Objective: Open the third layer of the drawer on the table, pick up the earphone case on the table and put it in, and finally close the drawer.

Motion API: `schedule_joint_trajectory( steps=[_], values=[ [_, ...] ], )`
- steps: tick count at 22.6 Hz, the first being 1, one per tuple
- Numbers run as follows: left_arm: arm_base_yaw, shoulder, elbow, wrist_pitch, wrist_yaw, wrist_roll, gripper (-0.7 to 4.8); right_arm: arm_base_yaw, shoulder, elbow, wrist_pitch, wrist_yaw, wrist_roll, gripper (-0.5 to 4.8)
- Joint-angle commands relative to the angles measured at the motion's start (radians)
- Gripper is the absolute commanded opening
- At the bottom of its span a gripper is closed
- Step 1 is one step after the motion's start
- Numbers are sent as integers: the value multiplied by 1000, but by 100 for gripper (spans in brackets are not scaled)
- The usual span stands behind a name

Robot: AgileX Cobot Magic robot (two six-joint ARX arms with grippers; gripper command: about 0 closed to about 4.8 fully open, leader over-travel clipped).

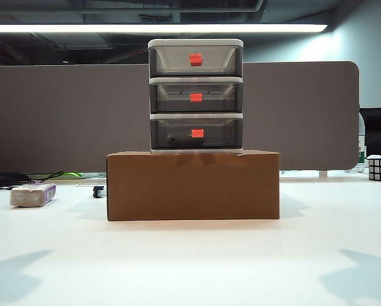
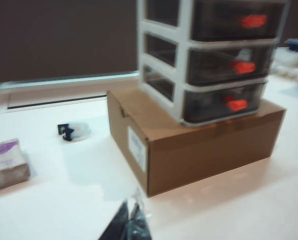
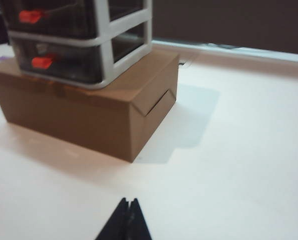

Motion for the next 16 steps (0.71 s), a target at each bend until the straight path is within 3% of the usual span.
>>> schedule_joint_trajectory(
  steps=[1,9,16],
  values=[
    [85,-2,0,6,53,10,-5,-88,-2,-6,49,-74,-12,-5],
    [343,-2,1,35,155,11,-5,-278,-2,-6,69,-153,-29,-5],
    [391,-2,1,35,149,10,-5,-296,-2,-6,91,-88,-25,-5]
  ],
)
